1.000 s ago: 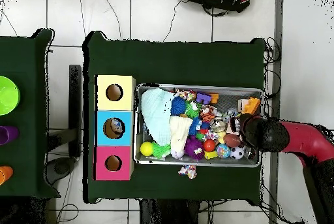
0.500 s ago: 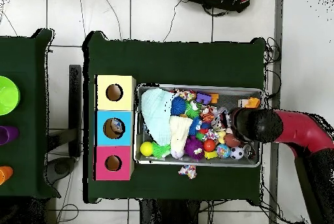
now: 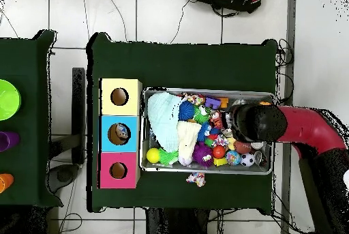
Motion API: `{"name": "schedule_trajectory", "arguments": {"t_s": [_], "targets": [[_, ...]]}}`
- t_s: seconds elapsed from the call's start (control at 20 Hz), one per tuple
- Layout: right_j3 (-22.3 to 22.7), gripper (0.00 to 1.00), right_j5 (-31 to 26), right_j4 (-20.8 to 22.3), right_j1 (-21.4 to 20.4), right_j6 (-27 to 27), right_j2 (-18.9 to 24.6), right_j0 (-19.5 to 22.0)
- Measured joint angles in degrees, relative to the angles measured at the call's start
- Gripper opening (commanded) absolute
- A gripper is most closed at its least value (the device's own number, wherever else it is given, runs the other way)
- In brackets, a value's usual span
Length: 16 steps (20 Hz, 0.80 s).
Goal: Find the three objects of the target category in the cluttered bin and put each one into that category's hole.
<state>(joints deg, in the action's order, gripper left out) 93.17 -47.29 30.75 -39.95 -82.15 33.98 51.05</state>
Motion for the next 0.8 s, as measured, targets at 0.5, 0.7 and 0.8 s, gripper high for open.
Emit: {"name": "schedule_trajectory", "arguments": {"t_s": [0.5,0.7,0.8], "targets": [[4.44,0.00,-2.46,-9.06,-10.40,-0.01,-0.99,-4.45],[4.14,0.00,-0.87,-9.00,-9.82,-0.01,-1.77,-5.77],[3.66,0.00,0.43,-8.77,-8.59,-0.01,-2.08,-6.04]]}}
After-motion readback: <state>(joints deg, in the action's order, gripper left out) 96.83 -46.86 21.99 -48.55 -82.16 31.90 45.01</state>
